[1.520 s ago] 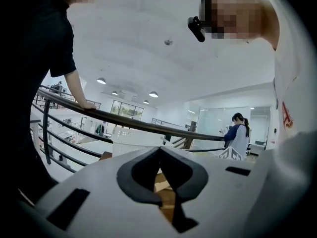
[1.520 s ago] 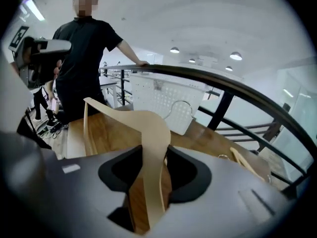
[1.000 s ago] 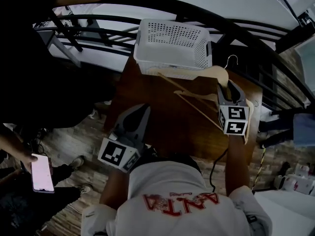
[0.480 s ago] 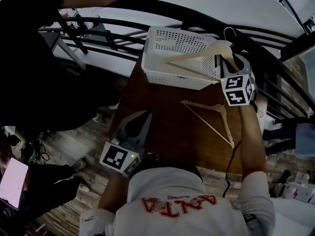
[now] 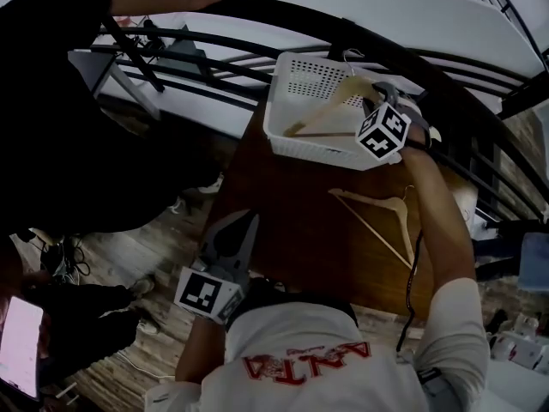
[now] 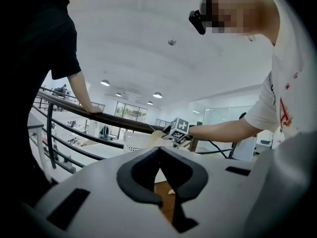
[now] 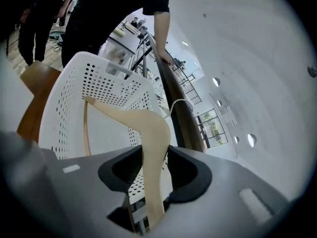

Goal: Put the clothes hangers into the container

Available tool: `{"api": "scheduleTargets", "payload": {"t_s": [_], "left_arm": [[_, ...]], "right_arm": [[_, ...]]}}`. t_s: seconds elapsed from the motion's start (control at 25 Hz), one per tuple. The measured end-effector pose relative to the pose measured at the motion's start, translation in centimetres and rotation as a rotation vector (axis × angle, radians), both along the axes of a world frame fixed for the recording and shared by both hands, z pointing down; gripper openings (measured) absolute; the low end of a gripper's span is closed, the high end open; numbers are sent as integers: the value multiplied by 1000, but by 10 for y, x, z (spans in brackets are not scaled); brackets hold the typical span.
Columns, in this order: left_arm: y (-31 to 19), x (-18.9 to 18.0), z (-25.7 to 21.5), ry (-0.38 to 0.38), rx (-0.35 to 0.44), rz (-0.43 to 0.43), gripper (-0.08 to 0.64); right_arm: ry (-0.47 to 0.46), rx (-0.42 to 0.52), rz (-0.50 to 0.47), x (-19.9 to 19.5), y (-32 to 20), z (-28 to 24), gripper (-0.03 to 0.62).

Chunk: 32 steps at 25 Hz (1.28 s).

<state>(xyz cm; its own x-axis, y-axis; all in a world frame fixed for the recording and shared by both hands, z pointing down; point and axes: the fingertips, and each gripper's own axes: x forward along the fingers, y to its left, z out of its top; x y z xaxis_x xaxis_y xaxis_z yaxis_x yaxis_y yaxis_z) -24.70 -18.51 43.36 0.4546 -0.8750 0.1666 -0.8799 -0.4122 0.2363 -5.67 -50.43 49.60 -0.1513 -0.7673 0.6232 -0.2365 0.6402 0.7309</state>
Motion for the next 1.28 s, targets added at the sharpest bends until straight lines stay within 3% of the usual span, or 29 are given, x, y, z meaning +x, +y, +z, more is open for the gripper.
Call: {"api": "scheduleTargets", "payload": {"t_s": [0.24, 0.48, 0.64, 0.92, 1.28], "left_arm": [[6, -27, 11, -9, -20, -47, 9], [10, -9, -3, -7, -12, -32, 9], [1, -11, -7, 4, 16, -17, 9], [-5, 13, -33, 16, 63, 8, 9], [7, 79, -71, -1, 127, 70, 9]], "right_arm": [[117, -36, -46, -18, -1, 39, 161], [89, -50, -27, 1, 17, 24, 206], [-88, -33, 14, 0, 45, -18, 196], [-423, -21, 64, 17, 137, -84, 46], [-762, -89, 163, 69, 223, -96, 14]]}}
